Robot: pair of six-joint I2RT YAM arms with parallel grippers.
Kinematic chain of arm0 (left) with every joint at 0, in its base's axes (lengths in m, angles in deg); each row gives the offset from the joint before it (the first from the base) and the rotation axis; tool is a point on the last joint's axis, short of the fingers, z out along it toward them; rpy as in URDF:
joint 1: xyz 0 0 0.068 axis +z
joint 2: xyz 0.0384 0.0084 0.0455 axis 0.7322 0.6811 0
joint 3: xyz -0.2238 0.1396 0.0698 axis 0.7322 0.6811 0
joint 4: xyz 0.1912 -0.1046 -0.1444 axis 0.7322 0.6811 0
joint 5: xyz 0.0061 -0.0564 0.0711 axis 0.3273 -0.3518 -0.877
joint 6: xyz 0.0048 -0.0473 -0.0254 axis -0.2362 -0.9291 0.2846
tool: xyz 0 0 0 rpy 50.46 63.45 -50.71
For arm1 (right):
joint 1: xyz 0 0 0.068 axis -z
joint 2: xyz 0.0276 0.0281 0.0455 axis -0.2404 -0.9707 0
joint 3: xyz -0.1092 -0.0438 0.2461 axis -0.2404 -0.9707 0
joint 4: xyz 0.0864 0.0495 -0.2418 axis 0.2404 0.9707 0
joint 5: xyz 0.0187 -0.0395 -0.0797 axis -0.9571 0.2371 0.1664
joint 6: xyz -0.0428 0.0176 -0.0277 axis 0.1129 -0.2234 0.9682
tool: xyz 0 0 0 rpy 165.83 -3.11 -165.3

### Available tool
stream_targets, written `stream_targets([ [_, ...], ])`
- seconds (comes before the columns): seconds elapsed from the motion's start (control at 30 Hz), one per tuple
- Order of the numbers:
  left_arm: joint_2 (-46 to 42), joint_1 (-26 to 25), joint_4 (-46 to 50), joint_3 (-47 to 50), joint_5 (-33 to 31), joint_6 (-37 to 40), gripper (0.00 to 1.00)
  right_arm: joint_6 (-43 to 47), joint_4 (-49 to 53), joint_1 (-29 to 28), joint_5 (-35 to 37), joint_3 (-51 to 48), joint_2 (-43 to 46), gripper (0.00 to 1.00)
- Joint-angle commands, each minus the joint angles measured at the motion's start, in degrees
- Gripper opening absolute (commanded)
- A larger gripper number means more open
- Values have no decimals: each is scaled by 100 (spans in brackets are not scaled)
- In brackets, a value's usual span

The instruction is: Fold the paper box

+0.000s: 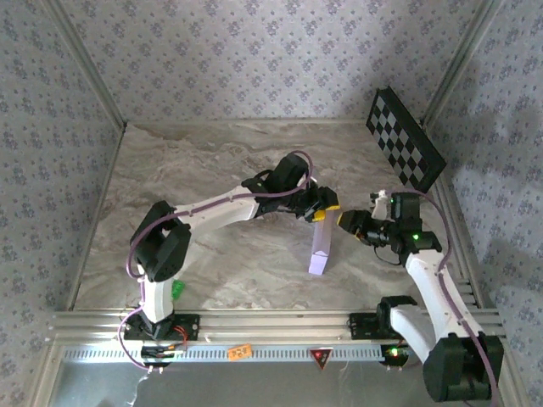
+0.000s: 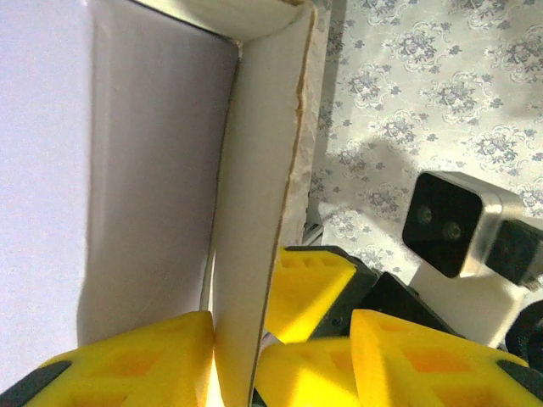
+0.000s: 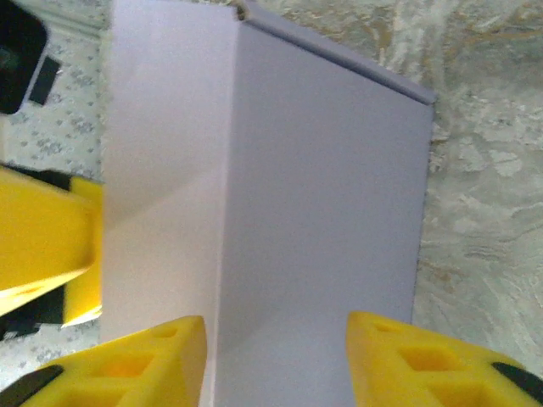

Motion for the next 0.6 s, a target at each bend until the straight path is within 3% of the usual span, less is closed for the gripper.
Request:
stream_targets([
  [0.0, -22, -46, 449, 270, -90, 116, 47, -465, 111, -95, -481, 175, 76, 58],
  [0.07, -35, -33, 424, 304, -81, 113, 47, -568, -32, -211, -579, 152, 81, 65],
  [0.37, -54, -33, 319, 387, -72, 59, 47, -759, -544, -645, -627, 21, 22, 80],
  [0.57, -62, -28, 303, 390, -81, 42, 48, -617, -524, -698, -481, -103, -159, 79],
])
